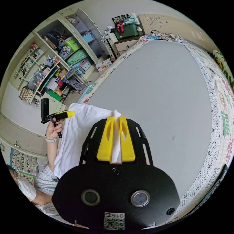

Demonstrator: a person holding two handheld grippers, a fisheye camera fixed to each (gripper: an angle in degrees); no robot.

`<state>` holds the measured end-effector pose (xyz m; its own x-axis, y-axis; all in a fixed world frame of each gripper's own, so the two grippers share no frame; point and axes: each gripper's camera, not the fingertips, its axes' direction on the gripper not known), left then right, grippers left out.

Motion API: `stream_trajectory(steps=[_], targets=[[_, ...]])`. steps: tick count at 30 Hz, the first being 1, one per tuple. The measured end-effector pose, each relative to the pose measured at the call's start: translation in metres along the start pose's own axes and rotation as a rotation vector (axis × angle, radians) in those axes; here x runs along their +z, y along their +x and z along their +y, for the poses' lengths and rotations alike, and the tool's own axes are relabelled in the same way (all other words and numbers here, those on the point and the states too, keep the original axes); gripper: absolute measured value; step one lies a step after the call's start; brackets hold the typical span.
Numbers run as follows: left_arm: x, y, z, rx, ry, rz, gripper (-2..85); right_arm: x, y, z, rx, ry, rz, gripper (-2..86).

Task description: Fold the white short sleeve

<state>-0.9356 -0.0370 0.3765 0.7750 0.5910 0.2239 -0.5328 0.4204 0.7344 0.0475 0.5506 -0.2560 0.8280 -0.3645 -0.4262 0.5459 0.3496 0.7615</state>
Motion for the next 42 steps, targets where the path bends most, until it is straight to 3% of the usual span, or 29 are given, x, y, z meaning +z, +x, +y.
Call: stream_trajectory(steps=[6,11,16,21,29,36,42], targets=[[-0.099,0.056,-0.036,0.126,0.167,-0.011,4.0,-0.041,0.003,0.093,-0.083,0.27,-0.057,2.4],[-0.209,0.226,-0.043,0.49,0.344,-0.034,3.5,-0.125,-0.006,0.228,-0.223,0.527,-0.072,1.4],[-0.267,0.368,-0.061,0.716,0.412,-0.007,3.1,-0.184,-0.018,0.368,-0.326,0.718,0.016,0.9],[-0.265,0.474,-0.094,0.856,0.401,0.106,2.9,-0.211,-0.014,0.505,-0.335,0.879,0.191,0.6],[-0.187,0.595,-0.167,0.977,0.279,0.305,2.4,-0.188,0.023,0.68,-0.191,1.013,0.461,0.2],[-0.165,0.629,-0.211,1.024,0.174,0.423,2.5,-0.137,0.03,0.774,-0.149,1.081,0.442,0.1],[-0.215,0.635,-0.232,1.05,0.154,0.516,2.7,-0.07,-0.021,0.831,-0.201,1.107,0.504,0.0]])
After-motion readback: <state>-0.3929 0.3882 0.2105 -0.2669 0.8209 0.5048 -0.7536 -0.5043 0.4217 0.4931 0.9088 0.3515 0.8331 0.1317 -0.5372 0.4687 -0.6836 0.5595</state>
